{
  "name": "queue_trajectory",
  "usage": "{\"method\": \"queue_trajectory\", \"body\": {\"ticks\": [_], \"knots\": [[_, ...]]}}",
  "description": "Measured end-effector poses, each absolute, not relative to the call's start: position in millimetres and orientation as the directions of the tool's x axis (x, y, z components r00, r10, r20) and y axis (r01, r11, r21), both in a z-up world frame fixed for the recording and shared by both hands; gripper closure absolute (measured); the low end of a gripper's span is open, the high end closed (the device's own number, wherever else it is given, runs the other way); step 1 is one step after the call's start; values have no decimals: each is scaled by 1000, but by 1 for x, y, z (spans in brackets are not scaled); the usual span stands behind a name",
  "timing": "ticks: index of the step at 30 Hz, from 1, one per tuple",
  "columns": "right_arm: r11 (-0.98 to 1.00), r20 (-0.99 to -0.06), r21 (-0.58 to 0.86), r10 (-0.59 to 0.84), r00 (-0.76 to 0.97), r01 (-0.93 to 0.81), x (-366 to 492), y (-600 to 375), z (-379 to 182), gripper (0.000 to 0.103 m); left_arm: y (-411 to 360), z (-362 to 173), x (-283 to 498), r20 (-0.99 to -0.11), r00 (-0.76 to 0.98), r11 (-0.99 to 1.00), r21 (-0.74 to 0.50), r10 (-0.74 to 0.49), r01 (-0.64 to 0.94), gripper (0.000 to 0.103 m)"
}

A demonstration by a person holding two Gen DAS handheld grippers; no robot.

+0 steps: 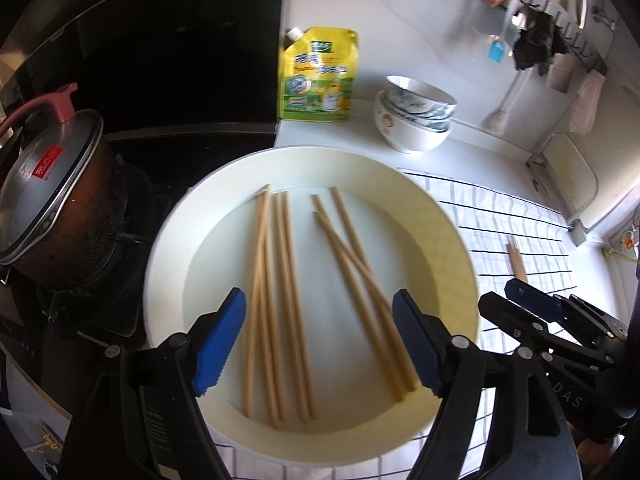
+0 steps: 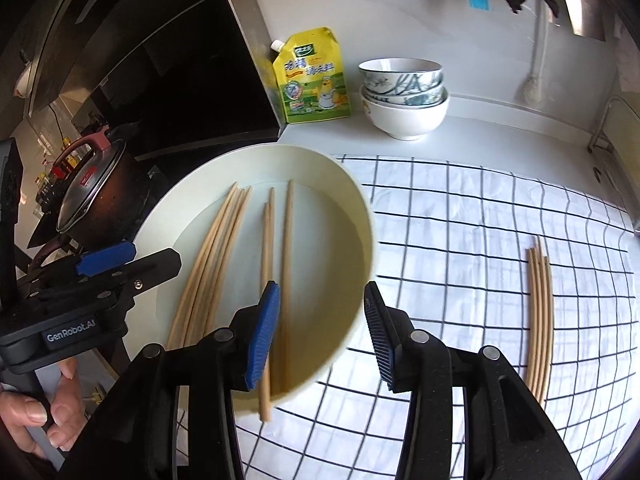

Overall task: Organize utensils
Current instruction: 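Move both open tools back from the basin to the chopstick row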

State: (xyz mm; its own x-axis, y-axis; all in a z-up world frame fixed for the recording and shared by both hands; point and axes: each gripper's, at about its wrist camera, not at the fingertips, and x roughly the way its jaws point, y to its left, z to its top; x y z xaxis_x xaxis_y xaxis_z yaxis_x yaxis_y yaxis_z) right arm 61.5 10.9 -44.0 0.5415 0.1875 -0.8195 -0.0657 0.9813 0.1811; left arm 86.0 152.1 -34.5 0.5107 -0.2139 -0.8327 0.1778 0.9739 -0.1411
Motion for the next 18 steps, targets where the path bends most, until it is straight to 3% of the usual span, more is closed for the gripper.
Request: {"method": "queue_trajectory", "body": {"ticks": [18], "knots": [[979,-824,157,56,564,132,-5,-123,-42,53,24,-18,48,-811,482,924,-176,-332,340,20]]}}
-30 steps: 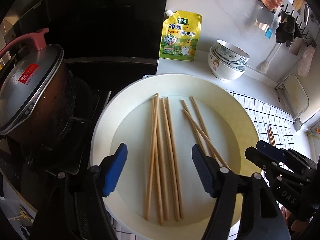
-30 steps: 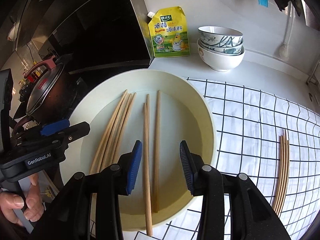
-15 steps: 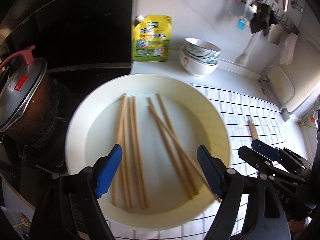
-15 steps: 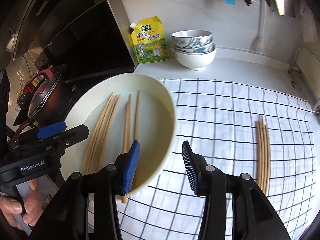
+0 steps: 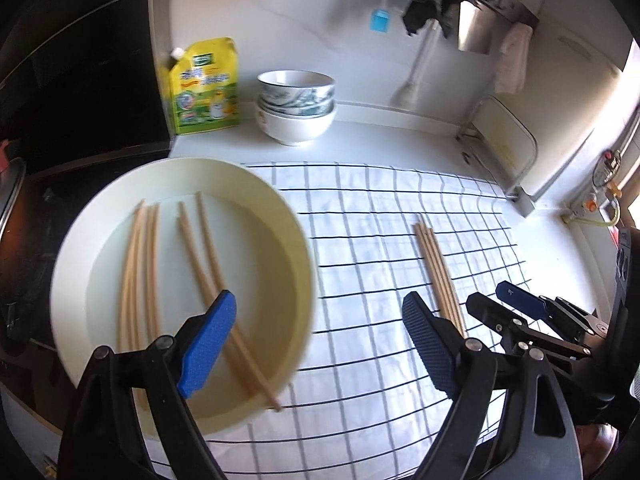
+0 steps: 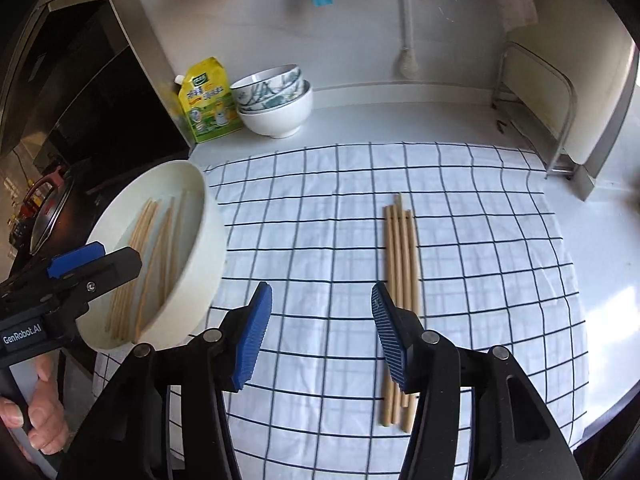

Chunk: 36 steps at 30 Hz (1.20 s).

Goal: Organize utensils

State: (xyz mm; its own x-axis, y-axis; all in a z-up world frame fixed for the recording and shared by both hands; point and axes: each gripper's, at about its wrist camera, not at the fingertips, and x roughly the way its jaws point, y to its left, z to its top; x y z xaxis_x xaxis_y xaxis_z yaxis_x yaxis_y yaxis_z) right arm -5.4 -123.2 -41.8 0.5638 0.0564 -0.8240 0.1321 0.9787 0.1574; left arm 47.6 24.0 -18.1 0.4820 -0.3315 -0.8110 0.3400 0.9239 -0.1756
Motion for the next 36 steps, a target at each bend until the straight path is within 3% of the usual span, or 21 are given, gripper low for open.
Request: {"method": "queue_trajectory", "body": {"ticks": [9,19,36], "knots": [[962,-848,140,-6,529,236,-32,-187,-61,53,-43,-33,39,-824,429,892,-186,-369,411,19],[954,-862,157,6,507,256,-36,-222,-92,52,-91,-59,42,-857,393,891,-148,-332,429,19],[958,-866,210,91,491,194,-22,-226,-133,52,-103,-100,41,-898,353,910,-108,-263,401,19]]}}
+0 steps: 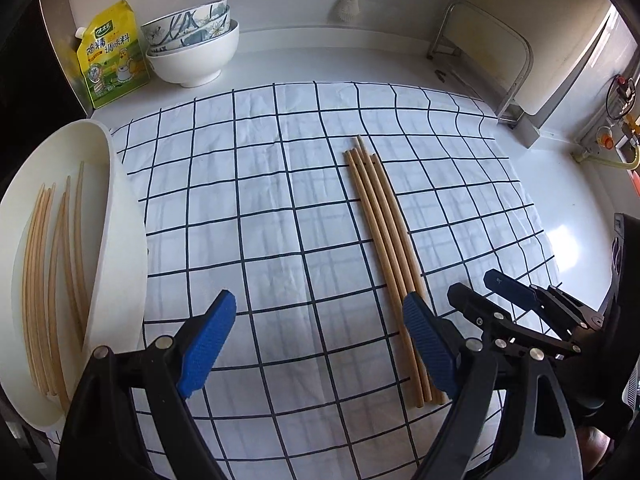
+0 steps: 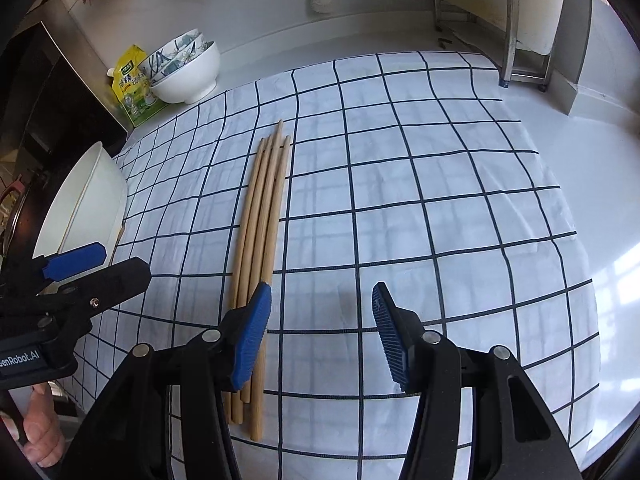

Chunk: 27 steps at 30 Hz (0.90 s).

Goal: Organize utensils

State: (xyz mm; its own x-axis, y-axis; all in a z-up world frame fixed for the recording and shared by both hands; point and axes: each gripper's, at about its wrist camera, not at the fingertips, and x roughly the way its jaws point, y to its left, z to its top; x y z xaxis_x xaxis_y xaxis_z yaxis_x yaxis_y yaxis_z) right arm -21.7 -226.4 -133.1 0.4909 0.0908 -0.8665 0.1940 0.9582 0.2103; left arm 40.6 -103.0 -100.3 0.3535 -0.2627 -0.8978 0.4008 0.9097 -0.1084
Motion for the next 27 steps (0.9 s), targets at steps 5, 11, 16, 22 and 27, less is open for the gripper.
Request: {"method": "queue_trajectory", "body": {"ticks": [5,11,16,22,27], "knots": [[967,-872,195,95,481,161,-16,-215,-140,52,-95,-107,42,-906,351,923,-99,-239,373,19],[985,-876,105,27,482,134,-12,-202,-143,53,-87,-110,45,-909,350,935,-100,-225,341,19],[992,-872,53,-8,489,112,-10,-196,-144,53,-86,-111,46,-911,354,939,-92,-213,331,19],[995,-871,22,-30,491,100,-10,-199,-144,82,-96,-115,44,-912,351,936,-85,-210,340,19],[992,-872,35,-30,488,123,-15,-216,-143,92,-111,-123,45,-911,341,929,-103,-231,355,19]]}}
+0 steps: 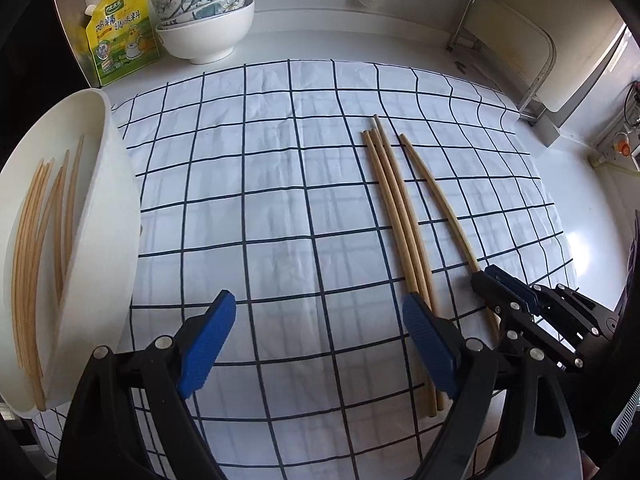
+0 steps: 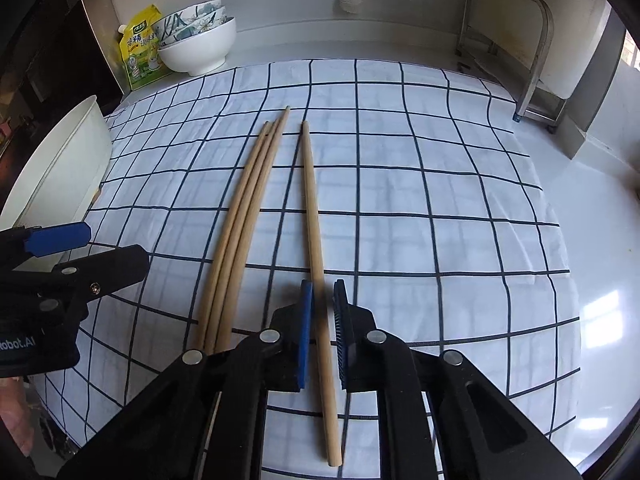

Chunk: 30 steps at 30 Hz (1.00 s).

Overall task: Organize utensils
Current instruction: 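Open the right tool and reposition both tools over the remaining chopsticks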

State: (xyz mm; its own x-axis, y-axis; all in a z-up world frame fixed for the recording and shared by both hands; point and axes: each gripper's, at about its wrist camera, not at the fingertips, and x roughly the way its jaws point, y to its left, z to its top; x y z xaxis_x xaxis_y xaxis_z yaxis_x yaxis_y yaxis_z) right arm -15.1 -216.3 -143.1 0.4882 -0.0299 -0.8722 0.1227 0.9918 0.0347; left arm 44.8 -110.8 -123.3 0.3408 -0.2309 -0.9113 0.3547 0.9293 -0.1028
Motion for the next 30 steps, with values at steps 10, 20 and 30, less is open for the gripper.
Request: {"method": "queue_trajectory", "body": {"ticks": [10,20,30], "knots": [[983,-874,76,-14,485,165,-34,-247,-141,92,-140,-144,46,-918,333,918,-75,-216,389,18],[979,-857,95,-13,515,183,-33,-257,-132,74,-150,-150,45,-916,366,920,-5,-162,393,13],[979,-859,110,8,512,170,-28,-258,-133,62,-153,-157,56,-921,379,935,50,-93,351,11]]}}
